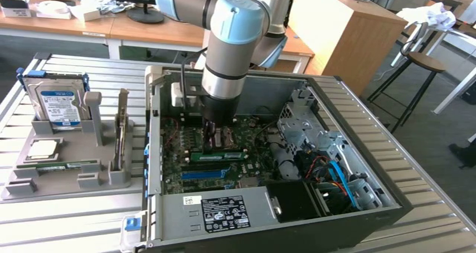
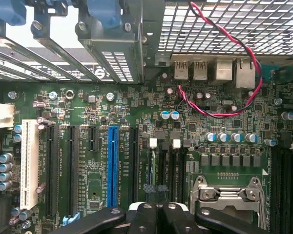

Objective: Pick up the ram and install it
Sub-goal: 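Press down the ram until it locks into place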

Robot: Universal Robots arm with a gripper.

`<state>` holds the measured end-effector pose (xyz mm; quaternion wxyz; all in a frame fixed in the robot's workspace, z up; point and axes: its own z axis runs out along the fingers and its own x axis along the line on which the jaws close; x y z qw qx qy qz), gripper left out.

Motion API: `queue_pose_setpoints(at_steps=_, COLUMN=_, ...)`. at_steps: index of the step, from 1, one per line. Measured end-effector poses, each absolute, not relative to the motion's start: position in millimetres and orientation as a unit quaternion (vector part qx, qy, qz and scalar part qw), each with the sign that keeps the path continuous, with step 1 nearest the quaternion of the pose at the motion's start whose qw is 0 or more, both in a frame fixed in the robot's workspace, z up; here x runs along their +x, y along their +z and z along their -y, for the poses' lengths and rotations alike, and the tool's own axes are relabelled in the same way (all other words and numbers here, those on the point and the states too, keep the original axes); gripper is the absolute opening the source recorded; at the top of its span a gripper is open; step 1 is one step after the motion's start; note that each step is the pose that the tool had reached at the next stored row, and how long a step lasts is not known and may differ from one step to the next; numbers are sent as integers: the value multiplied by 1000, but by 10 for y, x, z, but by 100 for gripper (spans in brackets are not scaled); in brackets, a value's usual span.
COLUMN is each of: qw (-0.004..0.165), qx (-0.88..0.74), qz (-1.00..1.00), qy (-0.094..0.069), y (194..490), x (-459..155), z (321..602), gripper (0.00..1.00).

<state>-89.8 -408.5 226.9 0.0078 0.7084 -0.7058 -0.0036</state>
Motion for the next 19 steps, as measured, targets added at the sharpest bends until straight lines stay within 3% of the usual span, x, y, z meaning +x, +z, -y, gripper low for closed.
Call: queue_pose_setpoints(at_steps=19, qw=8, qx=708, qz=706, qy=-4, y=2240, x=-898, z=4086, gripper=10)
